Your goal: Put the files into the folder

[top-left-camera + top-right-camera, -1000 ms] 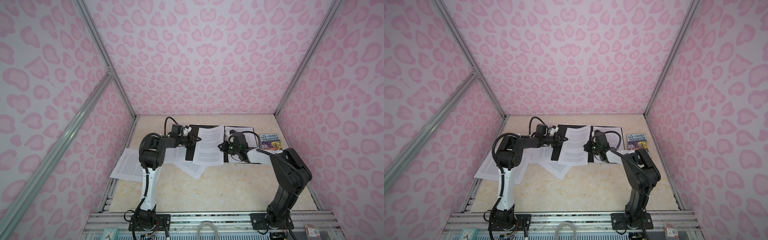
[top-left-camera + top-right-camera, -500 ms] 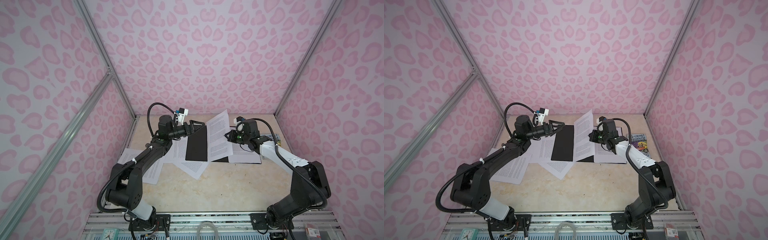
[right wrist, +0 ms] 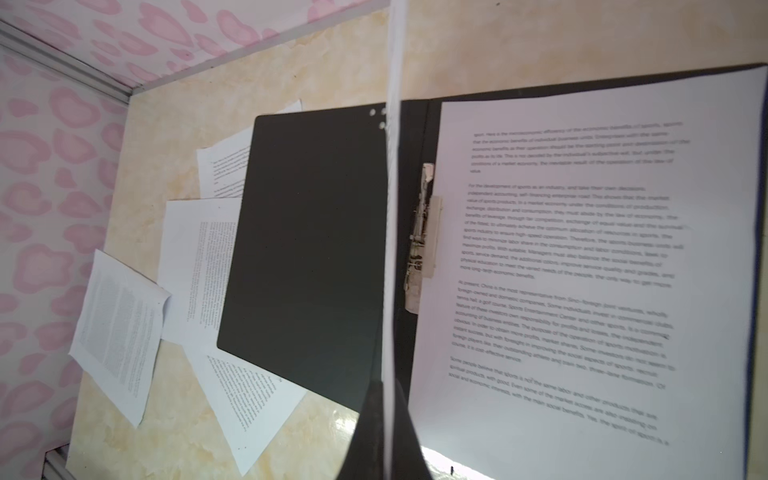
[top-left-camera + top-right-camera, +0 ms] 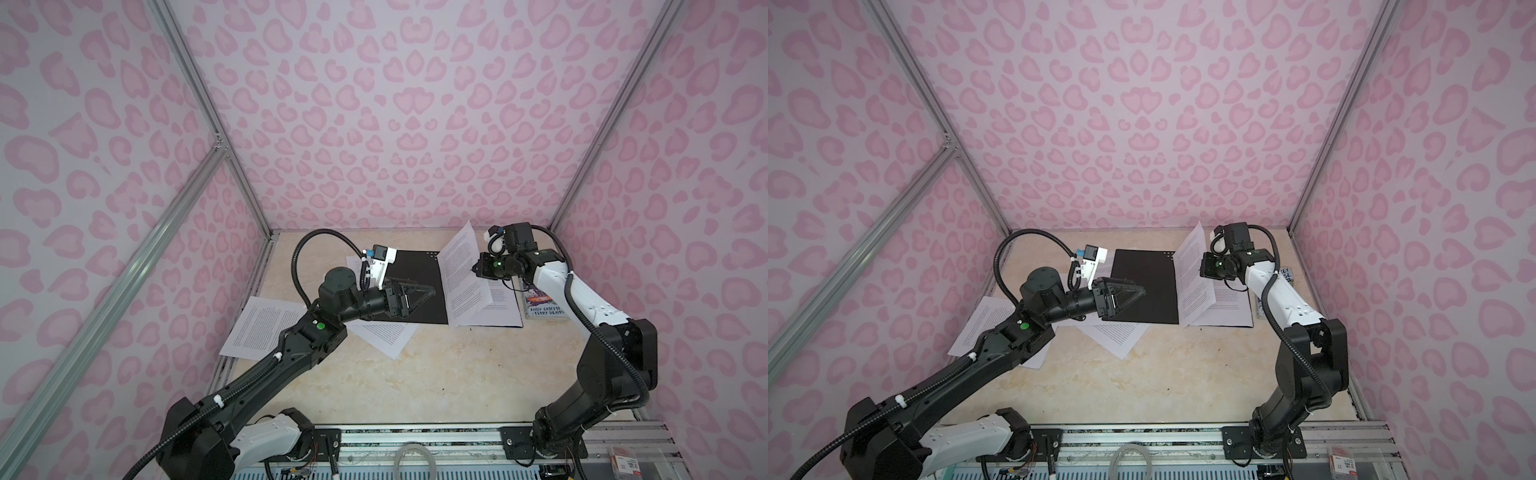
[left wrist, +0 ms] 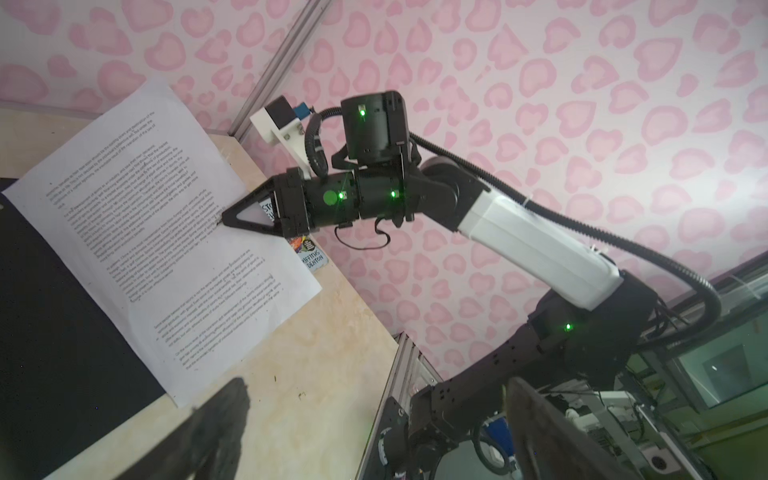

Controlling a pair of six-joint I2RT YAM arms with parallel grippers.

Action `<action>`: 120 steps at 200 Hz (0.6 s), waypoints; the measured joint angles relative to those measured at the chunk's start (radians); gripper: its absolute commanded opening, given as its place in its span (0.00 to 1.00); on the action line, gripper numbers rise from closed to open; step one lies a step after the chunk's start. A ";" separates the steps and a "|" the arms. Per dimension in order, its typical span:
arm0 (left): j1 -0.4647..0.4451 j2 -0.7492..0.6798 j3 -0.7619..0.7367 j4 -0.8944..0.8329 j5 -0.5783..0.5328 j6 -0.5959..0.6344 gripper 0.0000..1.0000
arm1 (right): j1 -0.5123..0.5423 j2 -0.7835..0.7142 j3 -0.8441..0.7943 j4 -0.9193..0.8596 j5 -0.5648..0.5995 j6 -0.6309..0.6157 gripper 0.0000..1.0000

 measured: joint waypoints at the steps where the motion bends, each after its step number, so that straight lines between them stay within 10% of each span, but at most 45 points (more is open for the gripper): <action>1: -0.003 -0.003 -0.004 0.000 -0.003 0.002 0.97 | -0.001 0.000 0.000 -0.001 0.001 0.000 0.00; 60: -0.093 -0.138 -0.351 0.102 -0.298 0.156 0.97 | -0.057 0.050 0.001 -0.018 0.079 -0.031 0.00; 120: -0.161 -0.094 -0.324 0.181 -0.290 0.172 0.97 | -0.147 0.151 0.081 -0.023 0.072 -0.096 0.00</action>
